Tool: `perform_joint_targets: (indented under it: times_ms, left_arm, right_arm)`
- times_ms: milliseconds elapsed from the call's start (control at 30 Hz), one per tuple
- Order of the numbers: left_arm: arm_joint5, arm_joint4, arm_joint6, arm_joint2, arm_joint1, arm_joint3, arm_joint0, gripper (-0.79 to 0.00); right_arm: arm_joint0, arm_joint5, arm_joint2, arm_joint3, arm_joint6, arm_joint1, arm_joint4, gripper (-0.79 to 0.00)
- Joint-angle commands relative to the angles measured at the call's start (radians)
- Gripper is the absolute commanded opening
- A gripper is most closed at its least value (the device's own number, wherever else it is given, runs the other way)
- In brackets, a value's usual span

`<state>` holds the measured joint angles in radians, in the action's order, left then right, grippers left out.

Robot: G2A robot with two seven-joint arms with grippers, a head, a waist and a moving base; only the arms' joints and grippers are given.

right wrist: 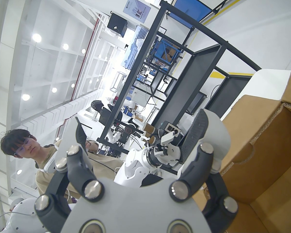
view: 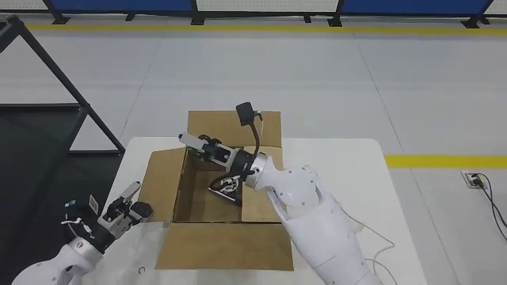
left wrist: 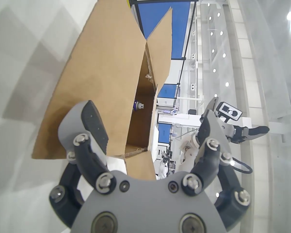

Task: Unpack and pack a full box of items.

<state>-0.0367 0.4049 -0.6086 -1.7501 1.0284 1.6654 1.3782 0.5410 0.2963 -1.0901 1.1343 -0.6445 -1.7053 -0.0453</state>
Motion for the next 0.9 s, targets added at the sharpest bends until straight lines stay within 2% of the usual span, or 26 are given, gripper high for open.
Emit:
perform_joint_targets:
  times_ms: [0,267,567,867]
  left_arm:
    - [0.000,0.000,0.000,0.000,0.000,0.000,0.000,0.000]
    - [-0.019,-0.018,0.013,0.037,0.003,-0.022,-0.003,0.000]
    - [-0.062,-0.019,-0.027,0.103,0.006,-0.102,-0.067,0.000]
    - [-0.082,-0.036,-0.071,0.134,0.004,-0.147,-0.110,0.000]
  right_arm:
    - [0.000,0.000,0.000,0.000,0.000,0.000,0.000,0.000]
    - [0.030,-0.009,0.004,0.029,0.006,0.004,-0.005,0.000]
    - [0.042,-0.012,0.001,0.039,-0.002,0.010,0.011,0.000]
    - [0.050,0.000,0.001,0.035,0.001,0.015,0.025,0.000]
